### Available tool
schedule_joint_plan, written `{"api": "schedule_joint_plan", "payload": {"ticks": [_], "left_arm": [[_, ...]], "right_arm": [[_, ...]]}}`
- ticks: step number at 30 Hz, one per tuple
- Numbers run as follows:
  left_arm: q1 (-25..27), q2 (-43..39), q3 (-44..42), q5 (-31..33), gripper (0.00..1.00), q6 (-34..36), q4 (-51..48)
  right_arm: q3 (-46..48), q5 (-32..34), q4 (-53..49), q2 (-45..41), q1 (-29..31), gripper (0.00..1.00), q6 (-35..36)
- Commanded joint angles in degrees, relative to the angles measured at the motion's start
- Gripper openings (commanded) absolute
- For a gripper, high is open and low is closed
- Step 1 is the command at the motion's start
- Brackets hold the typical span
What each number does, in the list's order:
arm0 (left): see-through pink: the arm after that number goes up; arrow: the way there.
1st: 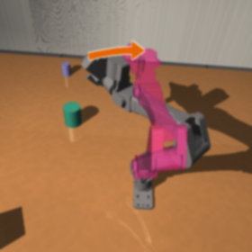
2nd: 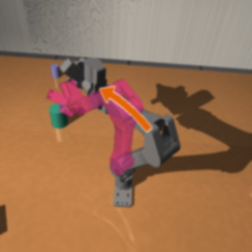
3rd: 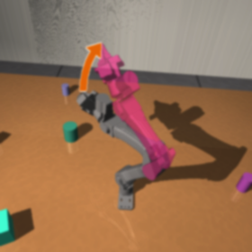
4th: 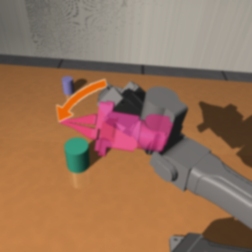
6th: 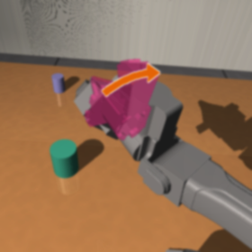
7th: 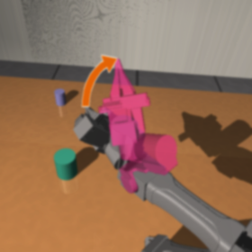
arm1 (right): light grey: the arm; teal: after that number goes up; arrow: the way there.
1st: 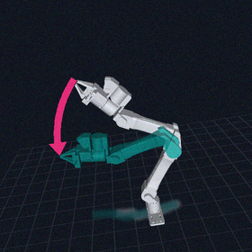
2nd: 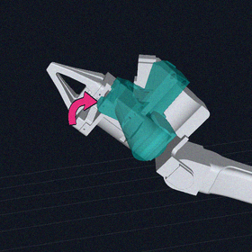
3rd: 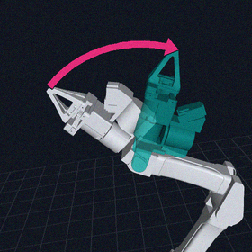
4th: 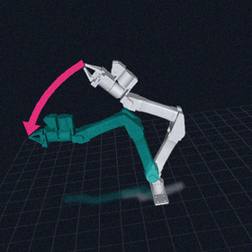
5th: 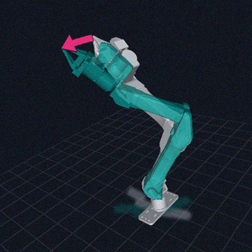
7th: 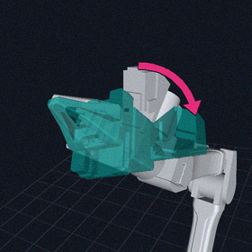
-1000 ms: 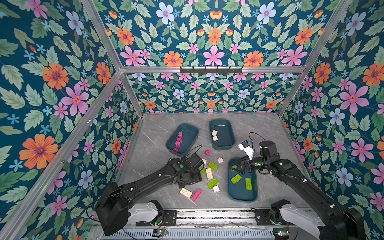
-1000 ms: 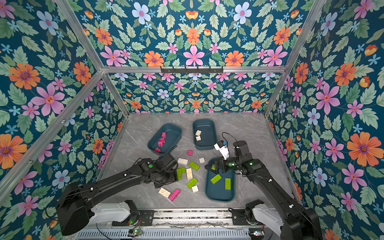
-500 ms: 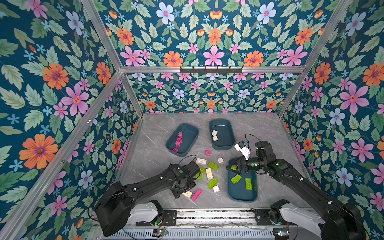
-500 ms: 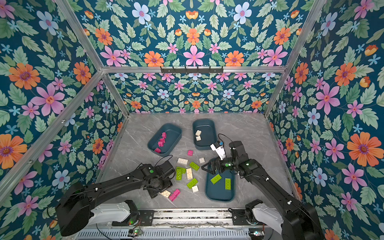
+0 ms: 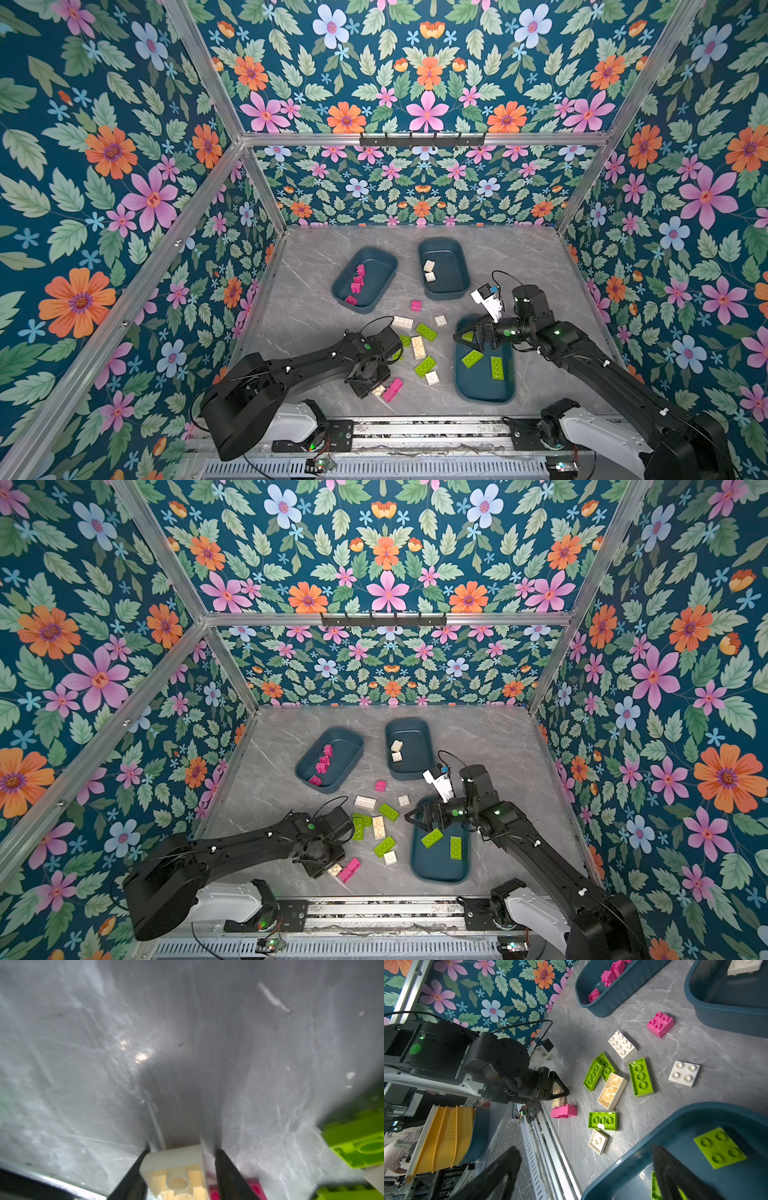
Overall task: Sort the legos into containers by color
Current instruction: 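Lower the left gripper onto a cream 2x2 brick and grasp it, then carry the cream brick to the tub of white bricks and release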
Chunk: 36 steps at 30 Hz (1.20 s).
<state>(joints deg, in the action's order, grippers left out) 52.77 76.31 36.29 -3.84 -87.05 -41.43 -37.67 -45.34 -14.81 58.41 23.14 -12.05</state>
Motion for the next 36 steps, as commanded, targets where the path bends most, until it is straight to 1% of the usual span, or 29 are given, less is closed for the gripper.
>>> {"api": "schedule_joint_plan", "payload": {"ticks": [1,4,6,9,12,14,17,19,21,25,31,36], "left_arm": [[0.0,0.7,0.9,0.4,0.44,0.1,0.4],[0.0,0.6,2.4,1.3,0.35,1.4,-0.9],[-0.1,0.5,3.8,2.2,0.33,2.9,-1.8],[-0.4,1.4,6.9,3.2,0.32,6.7,-2.5],[-1.3,3.6,12.4,5.5,0.32,13.2,-5.0],[-2.8,5.4,17.1,7.5,0.31,18.4,-6.6],[-6.1,8.1,25.0,9.3,0.3,28.1,-6.7],[-8.2,10.3,30.1,8.9,0.29,34.3,-5.5],[-9.6,13.2,34.4,8.5,0.29,38.8,-3.7],[-10.3,21.2,45.7,8.6,0.29,46.5,-1.9],[-10.5,32.6,59.3,7.6,0.29,53.0,3.3],[-10.5,40.0,67.9,5.8,0.28,54.9,5.8]], "right_arm": [[0.1,0.6,-0.8,-0.4,0.0,0.99,0.0],[0.1,1.3,-1.6,-0.8,0.0,0.99,0.2],[0.1,1.7,-1.8,-1.1,0.0,0.99,0.3],[0.0,2.1,-1.5,-0.9,0.0,0.99,-0.2],[-0.1,2.4,-0.6,-0.7,0.0,0.99,-1.0],[-0.4,2.9,-0.5,-0.6,-0.1,0.99,-1.2],[-0.8,3.4,-0.4,-0.6,-1.1,0.99,-1.7],[-0.7,3.2,0.5,-0.4,-2.8,0.99,-3.3],[-0.6,2.7,1.7,-0.6,-4.1,0.99,-4.4],[-1.6,3.1,1.1,-0.4,-5.4,0.99,-3.8],[-3.8,3.8,-0.5,0.9,-6.4,0.99,-2.5],[-4.7,4.0,-1.3,1.0,-7.3,0.99,-1.9]]}}
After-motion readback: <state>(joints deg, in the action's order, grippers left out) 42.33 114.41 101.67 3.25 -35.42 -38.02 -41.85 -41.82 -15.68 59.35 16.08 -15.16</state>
